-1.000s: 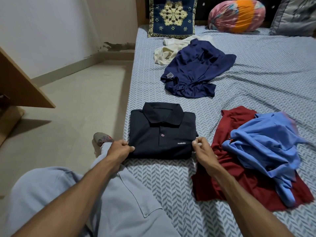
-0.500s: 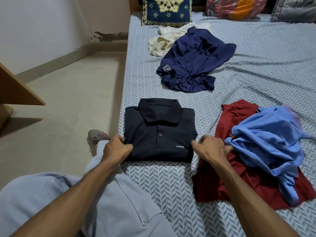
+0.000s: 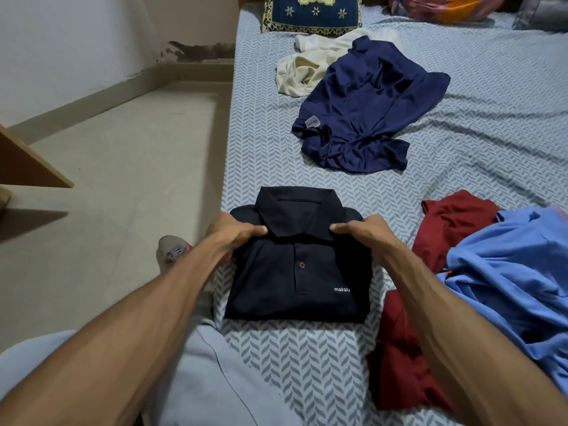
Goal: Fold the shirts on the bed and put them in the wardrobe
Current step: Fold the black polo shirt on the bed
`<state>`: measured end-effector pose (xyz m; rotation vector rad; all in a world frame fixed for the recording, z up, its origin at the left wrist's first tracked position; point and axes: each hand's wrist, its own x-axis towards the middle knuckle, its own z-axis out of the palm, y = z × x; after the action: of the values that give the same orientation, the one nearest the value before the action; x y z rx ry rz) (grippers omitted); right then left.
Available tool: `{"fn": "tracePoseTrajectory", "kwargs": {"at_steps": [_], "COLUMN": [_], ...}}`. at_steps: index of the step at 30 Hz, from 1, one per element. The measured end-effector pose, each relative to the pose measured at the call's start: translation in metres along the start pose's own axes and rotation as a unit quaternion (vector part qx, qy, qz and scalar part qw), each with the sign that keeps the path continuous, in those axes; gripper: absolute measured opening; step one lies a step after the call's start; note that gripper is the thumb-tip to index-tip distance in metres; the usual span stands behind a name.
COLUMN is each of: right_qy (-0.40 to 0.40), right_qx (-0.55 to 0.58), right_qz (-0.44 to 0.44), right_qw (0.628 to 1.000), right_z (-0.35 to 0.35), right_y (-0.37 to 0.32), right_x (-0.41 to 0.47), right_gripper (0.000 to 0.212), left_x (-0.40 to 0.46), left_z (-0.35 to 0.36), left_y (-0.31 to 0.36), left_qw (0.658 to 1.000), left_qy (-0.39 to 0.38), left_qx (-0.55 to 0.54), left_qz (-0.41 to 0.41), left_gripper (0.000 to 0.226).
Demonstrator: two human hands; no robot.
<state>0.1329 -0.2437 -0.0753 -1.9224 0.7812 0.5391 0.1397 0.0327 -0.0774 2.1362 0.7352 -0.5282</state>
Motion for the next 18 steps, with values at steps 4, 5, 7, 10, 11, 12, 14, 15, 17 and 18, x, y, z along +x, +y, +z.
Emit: {"fn": "tracePoseTrajectory", "kwargs": {"at_steps": [4, 5, 7, 10, 11, 12, 14, 15, 17, 18], "right_qy": [-0.021, -0.024, -0.041, -0.059, -0.062, -0.067, -0.086, -0.102, -0.146, -0.171], "right_qx": [0.019, 0.037, 0.08, 0.137, 0.152, 0.162, 0.172, 0.174, 0.181, 0.185], "right_qz": [-0.025, -0.041, -0.08, -0.131, -0.151, -0.168, -0.199, -0.216, -0.238, -0.244], "right_qw": [0.999, 0.998, 0.993, 0.98, 0.975, 0.97, 0.961, 0.955, 0.943, 0.936], "right_z": [0.004, 0.003, 0.001, -0.001, -0.001, -0.001, 0.0, -0.001, -0.002, -0.003], "right_y": [0.003, 0.004, 0.003, -0.004, -0.007, -0.011, -0.018, -0.022, -0.029, -0.034], "right_x": [-0.002, -0.005, -0.016, -0.033, -0.043, -0.051, -0.065, -0.077, -0.103, -0.116], "right_gripper": [0.048, 0.045, 0.033, 0.019, 0.018, 0.019, 0.019, 0.019, 0.019, 0.02], "left_x": [0.002, 0.002, -0.007, -0.03, -0.044, -0.053, -0.07, -0.081, -0.105, -0.117], "left_z": [0.004, 0.002, -0.004, -0.016, -0.023, -0.029, -0.044, -0.055, -0.08, -0.094], "left_y": [-0.001, -0.003, -0.006, -0.005, -0.004, -0.005, -0.009, -0.014, -0.023, -0.028], "left_qw": [0.997, 0.994, 0.983, 0.949, 0.938, 0.932, 0.929, 0.929, 0.928, 0.927], "left_qy": [-0.063, -0.075, -0.093, -0.128, -0.137, -0.143, -0.147, -0.141, -0.132, -0.135], "left_qx": [-0.048, -0.083, -0.156, -0.281, -0.308, -0.32, -0.32, -0.32, -0.321, -0.319], "left_qz": [-0.003, 0.003, 0.031, 0.061, 0.075, 0.088, 0.113, 0.122, 0.137, 0.148], "left_gripper": [0.077, 0.076, 0.061, 0.038, 0.031, 0.026, 0.022, 0.023, 0.029, 0.032]}}
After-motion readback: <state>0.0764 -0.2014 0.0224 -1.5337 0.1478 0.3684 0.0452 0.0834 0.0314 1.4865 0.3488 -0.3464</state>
